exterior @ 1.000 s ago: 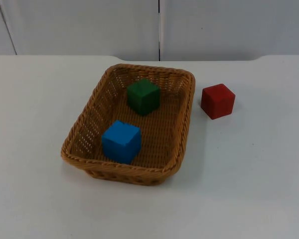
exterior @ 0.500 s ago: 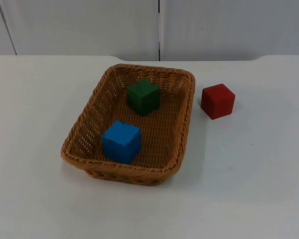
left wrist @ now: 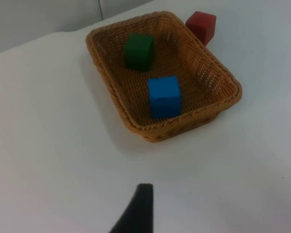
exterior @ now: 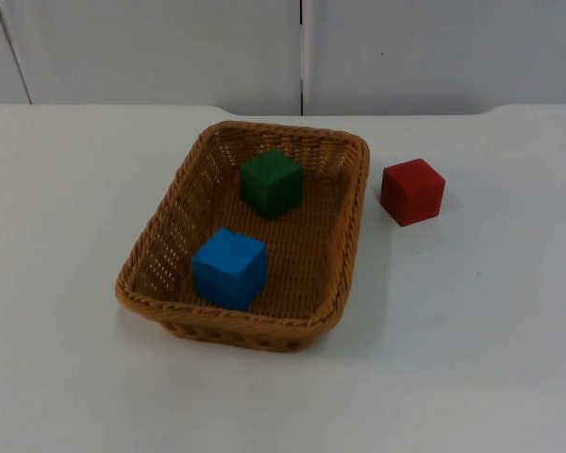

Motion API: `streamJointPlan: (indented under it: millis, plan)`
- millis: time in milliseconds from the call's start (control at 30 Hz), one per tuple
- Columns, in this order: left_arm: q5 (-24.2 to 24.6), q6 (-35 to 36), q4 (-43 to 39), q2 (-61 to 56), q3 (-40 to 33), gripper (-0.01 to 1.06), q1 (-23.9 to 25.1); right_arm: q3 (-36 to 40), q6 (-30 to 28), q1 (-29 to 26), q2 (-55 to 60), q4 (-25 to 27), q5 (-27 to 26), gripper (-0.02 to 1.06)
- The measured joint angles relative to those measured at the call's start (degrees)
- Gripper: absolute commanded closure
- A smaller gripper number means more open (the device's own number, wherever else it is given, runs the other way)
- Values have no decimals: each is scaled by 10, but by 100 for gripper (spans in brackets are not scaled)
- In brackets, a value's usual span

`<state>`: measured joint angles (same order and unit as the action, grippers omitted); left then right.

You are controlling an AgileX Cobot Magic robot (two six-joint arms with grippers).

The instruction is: Pick up one cube with each hand and place exactly two cubes into the same basket, leaving the remaining cube outside.

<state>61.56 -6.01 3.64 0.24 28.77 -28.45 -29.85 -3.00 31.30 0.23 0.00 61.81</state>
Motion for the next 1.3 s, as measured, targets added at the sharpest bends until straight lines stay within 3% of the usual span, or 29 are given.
streamJointPlan:
  millis: [100,1000,1300]
  plan:
    - [0,0,0,0,0,0,0,0,0,0,0,0,0,-1]
    - [1,0,-4,0,0,0,0,0,0,-1,0,0,0,-1]
    - [1,0,-4,0,0,0,0,0,0,-75,0,3,0,-1]
